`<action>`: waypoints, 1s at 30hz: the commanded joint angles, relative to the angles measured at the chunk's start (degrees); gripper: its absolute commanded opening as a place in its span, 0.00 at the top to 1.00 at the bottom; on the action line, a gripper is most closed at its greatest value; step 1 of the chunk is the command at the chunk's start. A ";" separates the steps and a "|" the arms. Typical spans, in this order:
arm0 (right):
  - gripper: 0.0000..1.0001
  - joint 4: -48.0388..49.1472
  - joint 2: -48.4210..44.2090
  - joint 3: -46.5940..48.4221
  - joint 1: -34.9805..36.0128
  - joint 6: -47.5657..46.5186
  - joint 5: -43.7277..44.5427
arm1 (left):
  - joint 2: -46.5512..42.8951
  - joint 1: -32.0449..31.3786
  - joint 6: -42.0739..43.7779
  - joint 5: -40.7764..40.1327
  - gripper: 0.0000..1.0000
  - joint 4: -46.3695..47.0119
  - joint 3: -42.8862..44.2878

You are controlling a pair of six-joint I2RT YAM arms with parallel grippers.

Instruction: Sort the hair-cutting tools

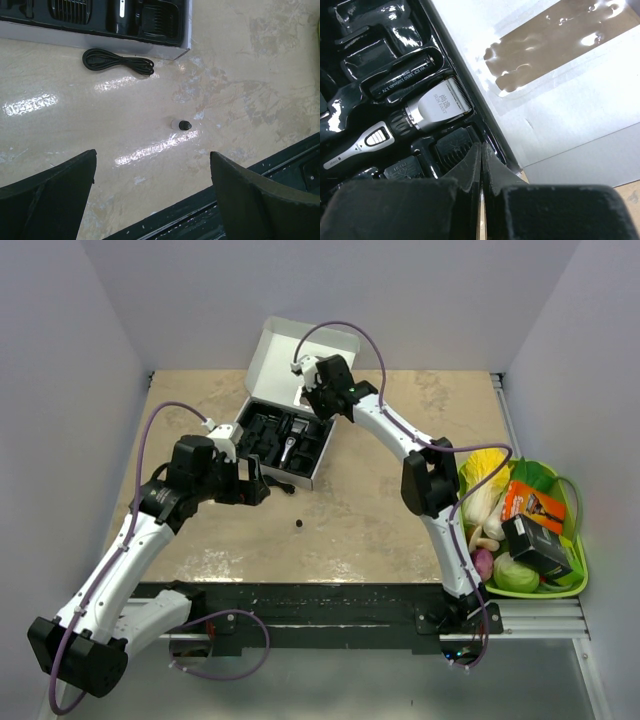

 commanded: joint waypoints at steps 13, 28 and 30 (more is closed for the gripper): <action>1.00 0.64 3.27 1.61 0.09 4.74 0.04 | -0.99 -0.23 0.41 -0.09 0.00 1.58 0.01; 1.00 0.28 3.28 0.29 0.00 5.61 1.36 | -1.26 -0.23 0.41 0.18 0.00 1.93 -0.60; 1.00 0.64 1.53 0.11 0.00 5.88 1.27 | -1.43 -0.23 0.41 0.26 0.00 1.50 0.18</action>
